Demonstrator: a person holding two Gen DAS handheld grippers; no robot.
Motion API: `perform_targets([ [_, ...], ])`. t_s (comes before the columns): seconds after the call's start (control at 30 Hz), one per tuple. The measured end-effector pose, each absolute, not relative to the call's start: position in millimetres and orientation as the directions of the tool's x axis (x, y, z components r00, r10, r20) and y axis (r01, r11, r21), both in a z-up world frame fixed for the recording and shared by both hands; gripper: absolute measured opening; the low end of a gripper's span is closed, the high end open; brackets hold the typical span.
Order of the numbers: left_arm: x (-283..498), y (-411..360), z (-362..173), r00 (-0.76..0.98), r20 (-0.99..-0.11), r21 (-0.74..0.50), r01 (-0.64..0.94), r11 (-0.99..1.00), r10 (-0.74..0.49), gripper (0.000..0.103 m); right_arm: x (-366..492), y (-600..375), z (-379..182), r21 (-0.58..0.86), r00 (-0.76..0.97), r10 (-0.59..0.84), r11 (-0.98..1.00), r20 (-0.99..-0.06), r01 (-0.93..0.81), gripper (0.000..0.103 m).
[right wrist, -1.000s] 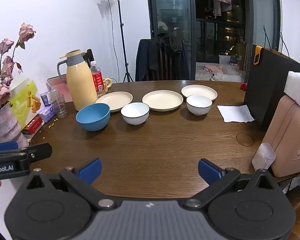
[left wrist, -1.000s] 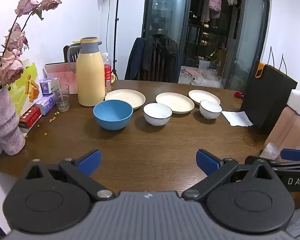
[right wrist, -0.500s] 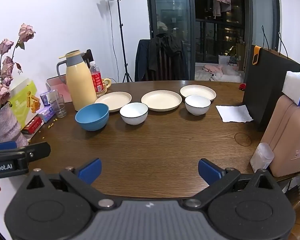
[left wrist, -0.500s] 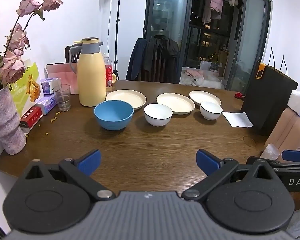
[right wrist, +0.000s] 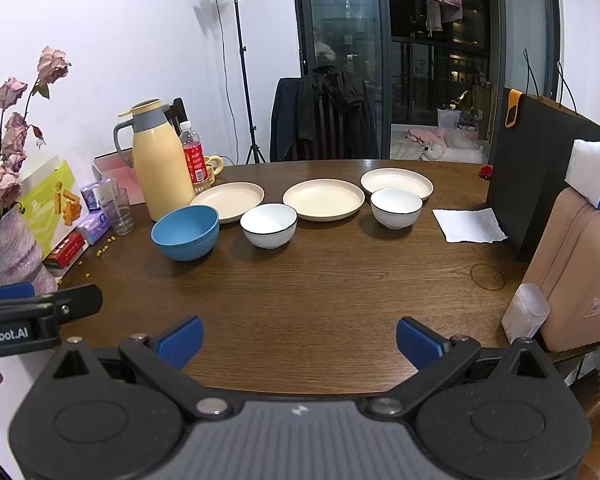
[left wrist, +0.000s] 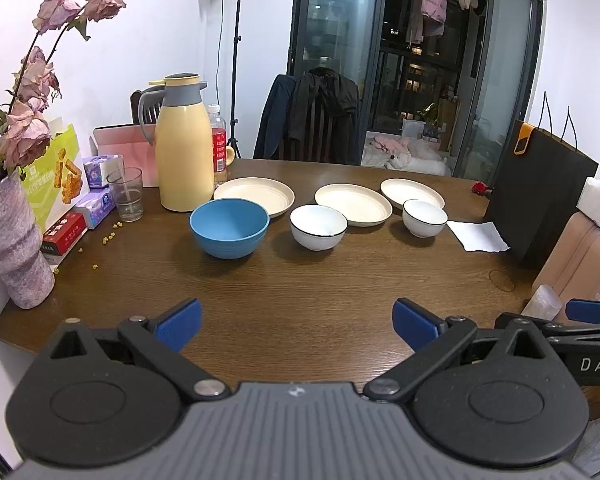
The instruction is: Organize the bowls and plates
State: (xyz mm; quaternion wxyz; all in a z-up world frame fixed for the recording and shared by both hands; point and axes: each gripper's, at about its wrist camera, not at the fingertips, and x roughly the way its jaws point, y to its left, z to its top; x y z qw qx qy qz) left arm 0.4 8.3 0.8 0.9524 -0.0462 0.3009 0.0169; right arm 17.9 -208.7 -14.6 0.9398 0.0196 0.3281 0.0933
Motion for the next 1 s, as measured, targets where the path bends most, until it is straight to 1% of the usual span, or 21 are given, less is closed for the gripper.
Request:
perform_targets([
  [1.0,2.0,6.4,-3.9,0.812,-0.583,-0.066,-0.068,0.995,0.017,0.103,20.8,-206.8,-18.4,0.108,0.757,0.202,0.979,-0.621,-0.173,0.103],
])
